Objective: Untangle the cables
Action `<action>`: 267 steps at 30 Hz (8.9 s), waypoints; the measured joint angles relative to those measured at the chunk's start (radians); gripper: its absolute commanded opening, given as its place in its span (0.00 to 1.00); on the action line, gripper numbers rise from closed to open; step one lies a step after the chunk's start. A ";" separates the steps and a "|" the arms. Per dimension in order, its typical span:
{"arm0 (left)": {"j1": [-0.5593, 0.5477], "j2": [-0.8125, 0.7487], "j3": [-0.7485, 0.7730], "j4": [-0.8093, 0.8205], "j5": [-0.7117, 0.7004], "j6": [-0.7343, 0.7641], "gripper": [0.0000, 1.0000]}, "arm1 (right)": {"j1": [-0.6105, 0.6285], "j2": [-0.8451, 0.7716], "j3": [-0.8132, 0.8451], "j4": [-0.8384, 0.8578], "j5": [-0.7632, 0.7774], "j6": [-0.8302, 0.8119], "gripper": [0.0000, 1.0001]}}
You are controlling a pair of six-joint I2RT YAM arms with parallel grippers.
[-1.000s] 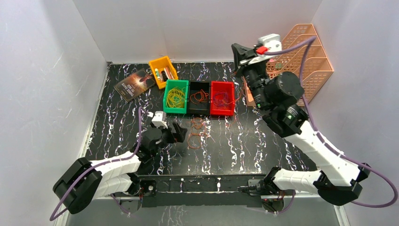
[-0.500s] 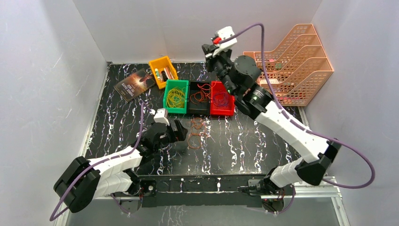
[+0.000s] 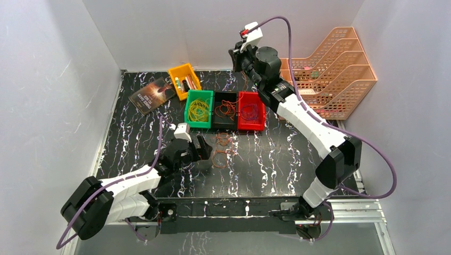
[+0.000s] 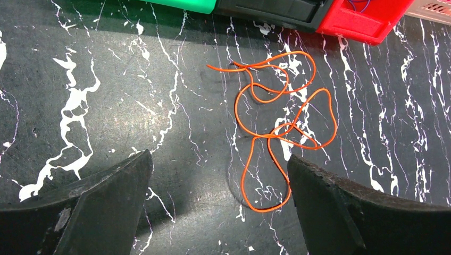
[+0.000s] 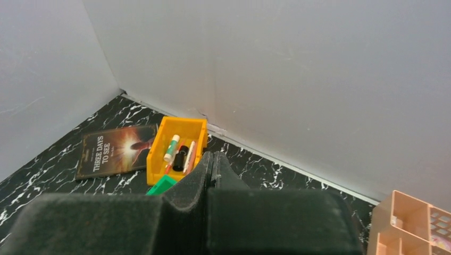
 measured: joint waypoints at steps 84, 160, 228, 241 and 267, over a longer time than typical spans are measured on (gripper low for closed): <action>0.000 -0.046 0.094 -0.170 -0.006 0.141 0.98 | -0.024 -0.061 -0.377 -0.352 -0.270 0.225 0.49; 0.000 -0.170 0.115 0.333 0.528 0.695 0.96 | 0.131 -0.427 -0.539 -0.320 -0.401 0.347 0.00; -0.007 0.098 -0.093 0.461 0.301 0.322 0.98 | 0.131 -0.549 -0.203 -0.314 -0.125 0.194 0.00; -0.007 -0.012 -0.090 0.169 0.059 0.082 0.98 | 0.127 -0.346 -0.143 -0.287 -0.077 0.178 0.00; -0.007 -0.051 -0.013 -0.051 0.028 0.102 0.98 | -0.111 0.027 -0.187 0.015 -0.361 0.293 0.00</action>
